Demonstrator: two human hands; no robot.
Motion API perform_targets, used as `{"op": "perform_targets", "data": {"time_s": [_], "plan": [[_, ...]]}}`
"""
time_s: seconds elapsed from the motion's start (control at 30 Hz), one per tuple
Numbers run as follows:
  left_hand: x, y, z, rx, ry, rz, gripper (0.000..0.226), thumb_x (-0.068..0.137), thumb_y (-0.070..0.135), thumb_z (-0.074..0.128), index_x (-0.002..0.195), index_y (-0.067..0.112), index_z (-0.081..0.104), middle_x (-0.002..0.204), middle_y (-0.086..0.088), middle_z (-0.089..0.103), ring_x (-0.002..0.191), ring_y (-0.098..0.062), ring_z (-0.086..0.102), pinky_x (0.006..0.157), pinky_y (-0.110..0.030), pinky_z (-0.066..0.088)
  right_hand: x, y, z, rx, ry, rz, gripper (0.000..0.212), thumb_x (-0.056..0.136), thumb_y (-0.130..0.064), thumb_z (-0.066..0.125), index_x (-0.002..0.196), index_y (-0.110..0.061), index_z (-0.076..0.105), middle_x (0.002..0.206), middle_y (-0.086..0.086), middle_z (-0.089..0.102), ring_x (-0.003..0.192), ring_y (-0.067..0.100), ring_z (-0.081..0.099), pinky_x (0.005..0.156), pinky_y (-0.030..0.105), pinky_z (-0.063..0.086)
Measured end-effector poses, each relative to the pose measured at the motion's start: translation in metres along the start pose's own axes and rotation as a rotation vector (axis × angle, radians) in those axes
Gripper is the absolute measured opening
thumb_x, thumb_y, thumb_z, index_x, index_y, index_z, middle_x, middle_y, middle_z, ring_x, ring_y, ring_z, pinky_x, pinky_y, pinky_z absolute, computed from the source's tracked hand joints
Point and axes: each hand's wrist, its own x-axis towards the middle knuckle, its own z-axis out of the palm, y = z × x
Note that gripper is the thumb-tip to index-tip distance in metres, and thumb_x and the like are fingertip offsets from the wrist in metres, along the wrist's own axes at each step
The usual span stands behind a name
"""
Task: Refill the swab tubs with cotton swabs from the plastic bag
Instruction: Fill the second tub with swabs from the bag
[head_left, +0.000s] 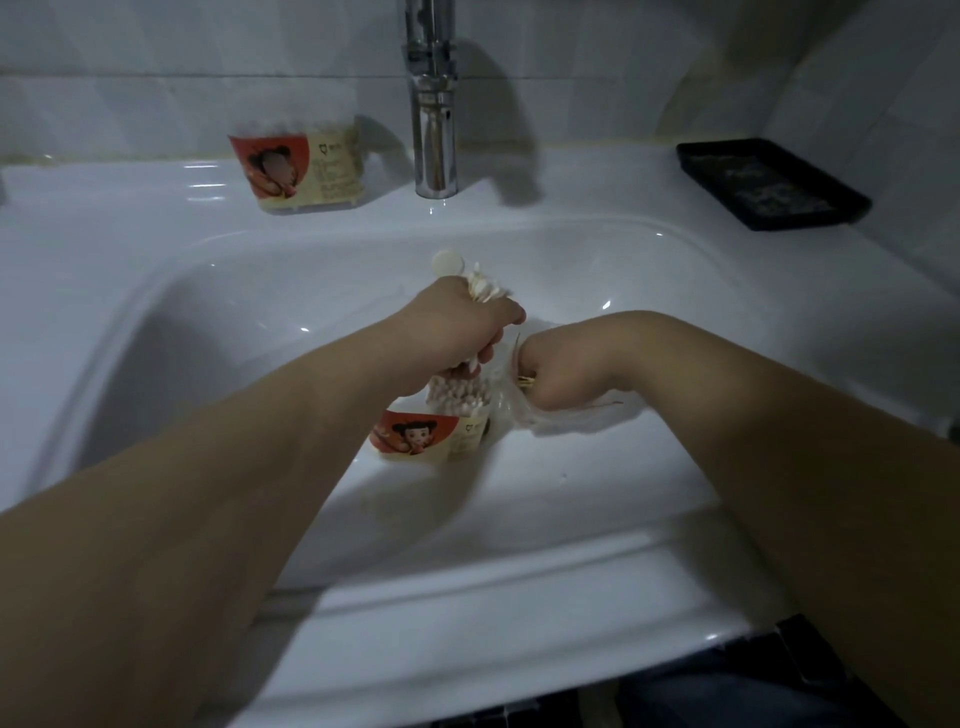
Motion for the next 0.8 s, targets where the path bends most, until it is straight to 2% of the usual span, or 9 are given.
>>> {"op": "perform_targets", "data": {"time_s": [0.1,0.23,0.33,0.4,0.47,0.6,0.7,0.8], "plan": [[-0.001,-0.001,0.0,0.096,-0.018,0.036,0.028,0.093,0.035,0.067,0.075,0.014,0.06,0.061,-0.004,0.057,0.054,-0.016,0.051,0.044,-0.02,0.04,0.0,0.002,-0.002,0.008,0.066,0.004,0.017,0.089,-0.012,0.053,0.097,-0.015,0.068,0.098,0.007,0.068,0.092,0.024,0.066,0.086,0.041,0.056],[-0.002,-0.001,0.001,0.195,-0.002,0.056,0.036,0.087,0.049,0.07,0.077,0.015,0.062,0.062,-0.002,0.056,0.057,-0.016,0.054,0.054,-0.025,0.042,0.0,0.007,-0.003,-0.002,0.167,0.0,0.024,0.099,-0.025,0.047,0.102,-0.013,0.067,0.1,0.007,0.069,0.093,0.025,0.065,0.09,0.042,0.055],[-0.002,-0.002,-0.001,0.256,0.002,0.082,0.028,0.085,0.037,0.073,0.075,0.013,0.061,0.061,-0.002,0.052,0.054,-0.013,0.052,0.051,-0.025,0.042,0.001,0.009,-0.003,0.061,0.212,-0.063,0.022,0.097,-0.019,0.049,0.078,-0.017,0.059,0.081,0.004,0.064,0.078,0.023,0.061,0.075,0.039,0.051],[-0.002,-0.003,0.0,0.326,-0.006,0.108,0.025,0.083,0.033,0.071,0.075,0.013,0.059,0.065,-0.003,0.052,0.06,-0.017,0.05,0.058,-0.032,0.041,-0.002,0.01,-0.005,0.097,0.217,-0.087,0.027,0.094,-0.013,0.049,0.069,-0.02,0.054,0.073,0.003,0.06,0.069,0.022,0.055,0.067,0.035,0.046],[-0.003,-0.002,0.0,0.369,-0.003,0.117,0.024,0.083,0.033,0.069,0.076,0.013,0.059,0.069,-0.004,0.054,0.064,-0.019,0.05,0.061,-0.034,0.04,-0.005,0.011,-0.007,0.098,0.217,-0.087,0.024,0.093,-0.014,0.05,0.071,-0.019,0.058,0.075,0.006,0.063,0.069,0.022,0.055,0.068,0.037,0.048],[-0.004,0.001,0.001,0.467,0.028,0.134,0.025,0.086,0.033,0.066,0.073,0.014,0.057,0.07,-0.003,0.058,0.067,-0.018,0.053,0.058,-0.03,0.039,-0.005,0.012,-0.007,0.107,0.233,-0.094,0.018,0.094,-0.019,0.053,0.082,-0.017,0.067,0.087,0.009,0.071,0.078,0.027,0.063,0.079,0.044,0.055],[-0.004,0.002,0.001,0.509,0.049,0.138,0.026,0.085,0.035,0.067,0.072,0.016,0.057,0.072,-0.002,0.059,0.069,-0.016,0.054,0.057,-0.03,0.038,-0.005,0.011,-0.006,0.114,0.228,-0.101,0.015,0.095,-0.023,0.056,0.088,-0.019,0.068,0.092,0.006,0.072,0.09,0.028,0.066,0.08,0.039,0.053],[-0.004,0.003,0.0,0.529,0.094,0.132,0.025,0.085,0.036,0.068,0.075,0.016,0.057,0.074,-0.001,0.059,0.068,-0.015,0.054,0.053,-0.027,0.035,-0.005,0.009,-0.007,0.16,0.246,-0.083,0.02,0.099,-0.023,0.051,0.094,-0.017,0.069,0.096,0.007,0.071,0.085,0.022,0.063,0.079,0.036,0.051]]}}
